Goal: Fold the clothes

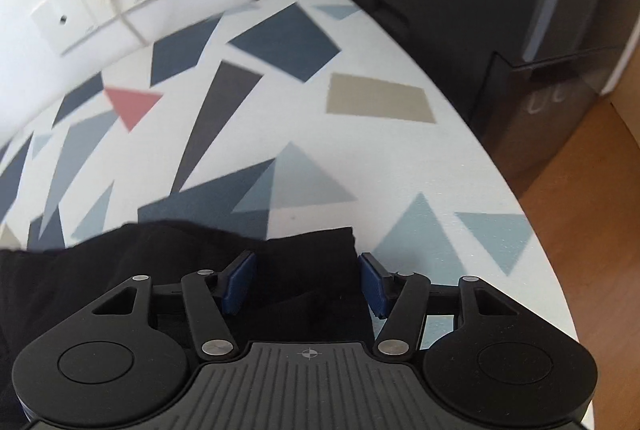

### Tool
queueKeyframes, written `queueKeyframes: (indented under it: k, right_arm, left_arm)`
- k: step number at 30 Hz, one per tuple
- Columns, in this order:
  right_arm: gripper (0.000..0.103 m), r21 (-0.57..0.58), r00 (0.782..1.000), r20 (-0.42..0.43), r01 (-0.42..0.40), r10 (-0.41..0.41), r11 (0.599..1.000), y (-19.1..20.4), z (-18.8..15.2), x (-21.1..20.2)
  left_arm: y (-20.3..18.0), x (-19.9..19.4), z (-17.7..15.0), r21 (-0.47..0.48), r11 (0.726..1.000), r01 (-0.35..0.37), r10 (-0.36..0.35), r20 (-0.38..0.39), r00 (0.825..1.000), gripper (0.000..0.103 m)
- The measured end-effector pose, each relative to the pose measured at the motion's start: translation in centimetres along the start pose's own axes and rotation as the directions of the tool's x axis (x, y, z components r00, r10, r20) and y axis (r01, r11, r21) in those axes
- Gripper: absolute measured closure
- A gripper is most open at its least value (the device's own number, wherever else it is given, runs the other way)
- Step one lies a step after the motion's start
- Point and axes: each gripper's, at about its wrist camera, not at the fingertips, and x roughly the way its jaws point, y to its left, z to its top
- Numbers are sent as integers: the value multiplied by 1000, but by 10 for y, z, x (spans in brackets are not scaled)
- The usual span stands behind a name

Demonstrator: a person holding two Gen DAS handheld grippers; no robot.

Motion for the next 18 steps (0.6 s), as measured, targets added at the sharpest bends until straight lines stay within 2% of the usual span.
queueKeyframes:
  k: [3,5,7,8,10,11,13,15,18]
  right_arm:
    - [40,-35,1000,-25,-15,14,999,7,3,3]
    - [40,-62,999,-27,-27,25,998,12,3,4]
    - [44,-108,1000,-10,-20,19,994,19,2,5]
    - [48,-130,1000,-2,-16,15,991,22,2,5]
    - [68,-151,998,53,32,-24,988,27,5,-1]
    - [98,-155,995,87,62,-49,986,30,7,-5]
    - [97,-146,984,160,103,-79,984,29,14,-15]
    - [97,-143,966,216,177,-144,974,25,19,-20]
    - [97,-49,945,234,245,-228,968,5,25,-20]
  left_arm:
    - [7,-1,-4,13,1000,-11,12,-4,1000,27]
    - [12,2,-7,5,1000,-18,18,-19,1000,27]
    - [16,8,-8,-23,1000,-3,2,-39,999,27]
    - [17,10,-9,-32,1000,2,-3,-48,999,27]
    - [16,13,-10,-28,1000,-2,1,-53,999,27]
    - [15,14,-10,-25,1000,-7,6,-50,999,27]
    - [13,15,-7,-29,1000,-9,7,-43,999,27]
    - [13,17,-4,-25,1000,-5,5,-32,999,27]
    - [13,17,2,-9,1000,-6,6,-12,1000,27]
